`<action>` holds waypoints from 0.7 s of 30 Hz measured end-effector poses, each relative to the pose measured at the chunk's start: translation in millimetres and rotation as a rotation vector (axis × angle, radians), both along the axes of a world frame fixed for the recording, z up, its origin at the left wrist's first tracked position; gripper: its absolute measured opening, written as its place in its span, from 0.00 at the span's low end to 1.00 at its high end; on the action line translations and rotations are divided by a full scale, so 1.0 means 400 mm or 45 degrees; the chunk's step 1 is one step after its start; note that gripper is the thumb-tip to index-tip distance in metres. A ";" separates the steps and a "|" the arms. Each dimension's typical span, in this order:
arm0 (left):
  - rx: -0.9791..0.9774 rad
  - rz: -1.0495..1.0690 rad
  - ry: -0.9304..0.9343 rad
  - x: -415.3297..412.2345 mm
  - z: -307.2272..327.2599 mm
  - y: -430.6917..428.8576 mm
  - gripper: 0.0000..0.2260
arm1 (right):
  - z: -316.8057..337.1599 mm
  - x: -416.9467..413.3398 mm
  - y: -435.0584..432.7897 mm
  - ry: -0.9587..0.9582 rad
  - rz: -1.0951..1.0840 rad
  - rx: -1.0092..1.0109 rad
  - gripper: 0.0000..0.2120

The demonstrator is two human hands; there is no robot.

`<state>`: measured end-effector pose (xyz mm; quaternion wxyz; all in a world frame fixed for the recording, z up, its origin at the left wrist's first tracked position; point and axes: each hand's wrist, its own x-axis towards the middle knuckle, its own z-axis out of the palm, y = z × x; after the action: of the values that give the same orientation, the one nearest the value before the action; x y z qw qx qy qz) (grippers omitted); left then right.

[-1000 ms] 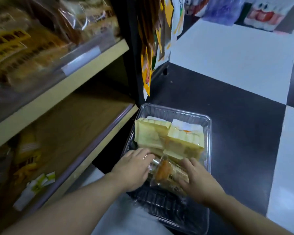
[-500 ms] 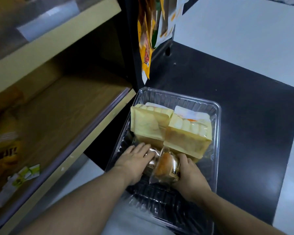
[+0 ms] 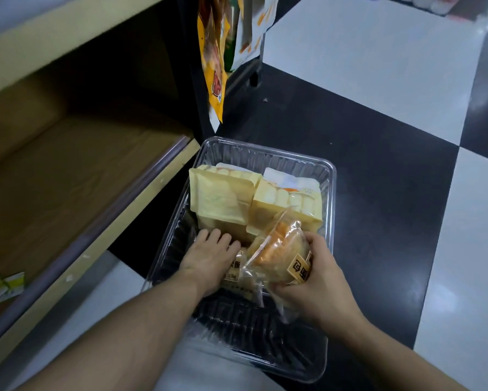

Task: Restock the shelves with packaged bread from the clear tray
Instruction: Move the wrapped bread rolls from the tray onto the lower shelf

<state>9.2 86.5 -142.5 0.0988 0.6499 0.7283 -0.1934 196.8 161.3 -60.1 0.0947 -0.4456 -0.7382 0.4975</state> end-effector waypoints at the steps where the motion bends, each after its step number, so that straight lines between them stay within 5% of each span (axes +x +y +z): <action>1: 0.014 -0.002 -0.025 0.003 0.013 -0.001 0.32 | 0.014 0.002 -0.001 0.012 -0.006 0.008 0.36; 13: 0.393 0.340 -0.136 -0.024 0.464 -0.065 0.36 | 0.326 -0.105 0.104 0.010 0.046 0.519 0.37; 21: 0.793 0.509 0.089 -0.153 0.814 -0.184 0.34 | 0.619 -0.275 0.090 0.096 0.272 0.786 0.37</action>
<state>-52.0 12.8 183.0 -0.0928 0.4867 0.8678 0.0383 86.8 197.4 187.7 0.2001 -0.2972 -0.8927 0.2734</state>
